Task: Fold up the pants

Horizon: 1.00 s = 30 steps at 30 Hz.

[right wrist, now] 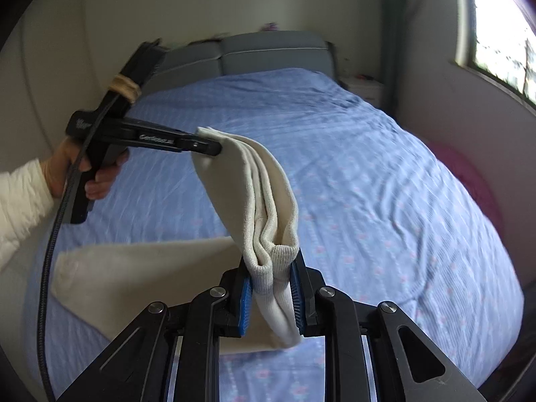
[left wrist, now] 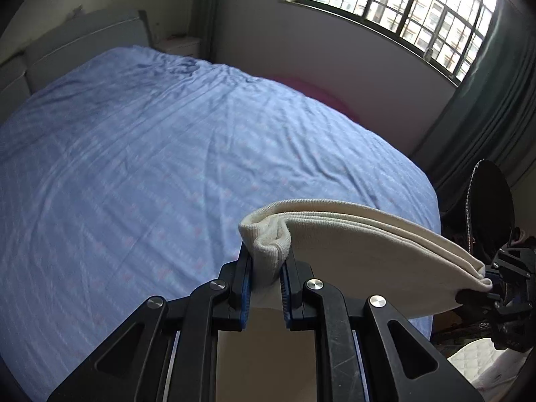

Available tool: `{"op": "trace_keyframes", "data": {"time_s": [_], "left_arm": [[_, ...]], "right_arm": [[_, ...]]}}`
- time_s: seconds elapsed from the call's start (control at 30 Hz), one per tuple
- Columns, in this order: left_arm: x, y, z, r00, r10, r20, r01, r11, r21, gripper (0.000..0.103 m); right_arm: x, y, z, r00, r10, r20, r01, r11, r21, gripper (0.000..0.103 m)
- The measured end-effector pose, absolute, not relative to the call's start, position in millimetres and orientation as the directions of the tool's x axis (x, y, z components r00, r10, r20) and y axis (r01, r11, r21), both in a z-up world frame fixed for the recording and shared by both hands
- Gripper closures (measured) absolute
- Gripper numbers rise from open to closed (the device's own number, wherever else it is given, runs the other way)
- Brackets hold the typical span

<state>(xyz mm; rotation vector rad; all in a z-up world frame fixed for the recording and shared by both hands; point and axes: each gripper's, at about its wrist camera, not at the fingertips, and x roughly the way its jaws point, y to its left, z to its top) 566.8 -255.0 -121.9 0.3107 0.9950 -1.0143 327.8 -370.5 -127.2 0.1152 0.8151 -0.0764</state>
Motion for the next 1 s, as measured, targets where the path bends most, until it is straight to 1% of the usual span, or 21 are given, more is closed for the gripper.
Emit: {"op": "trace_keyframes", "data": {"time_s": [0.23,0.53,0.6,0.63,0.7,0.8,0.83,0.87,0.9,0.93,0.97,1.0], "left_arm": [[579,-174,-184,0.132,-0.537,-0.833,0.764,0.591,-0.260,0.087],[574,-87,-251,0.090,-0.509,-0.856,0.680,0.659,-0.321,0.086],[572,-73,-262,0.088,-0.495,-0.864,0.666,0.674,-0.318,0.084],[570,-66,-267,0.096,-0.479,-0.873,0.663,0.685,-0.303,0.081],[566,-53,-273,0.117,-0.442,-0.889,0.655,0.708,-0.266,0.081],[558,-26,-277,0.169,-0.365,-0.916,0.638,0.749,-0.180,0.074],[554,-15,-278,0.183,-0.333,-0.925,0.630,0.762,-0.150,0.069],[550,-7,-278,0.190,-0.308,-0.932,0.619,0.775,-0.130,0.067],[545,2,-278,0.190,-0.292,-0.937,0.608,0.785,-0.121,0.067],[539,10,-278,0.190,-0.279,-0.941,0.596,0.795,-0.116,0.064],[535,16,-277,0.195,-0.278,-0.941,0.582,0.805,-0.117,0.060],[530,22,-275,0.198,-0.292,-0.936,0.559,0.818,-0.137,0.057]], "right_arm": [[349,-261,-162,0.617,0.011,-0.787,-0.037,0.999,-0.015,0.081],[367,-174,-224,0.496,0.097,-0.863,-0.167,0.986,0.015,0.081],[370,-159,-238,0.469,0.106,-0.877,-0.196,0.981,0.013,0.081],[368,-151,-243,0.456,0.113,-0.883,-0.211,0.977,0.015,0.081],[367,-134,-258,0.417,0.128,-0.900,-0.248,0.968,0.023,0.081],[362,-113,-279,0.361,0.138,-0.922,-0.297,0.955,0.027,0.081],[361,-105,-288,0.344,0.138,-0.929,-0.312,0.950,0.025,0.081],[359,-101,-296,0.316,0.139,-0.939,-0.327,0.945,0.030,0.081],[358,-97,-305,0.280,0.139,-0.950,-0.334,0.942,0.040,0.081],[356,-95,-310,0.257,0.142,-0.956,-0.338,0.940,0.049,0.080],[353,-93,-316,0.236,0.142,-0.961,-0.348,0.936,0.052,0.077],[350,-90,-320,0.219,0.142,-0.965,-0.366,0.929,0.054,0.075]]}}
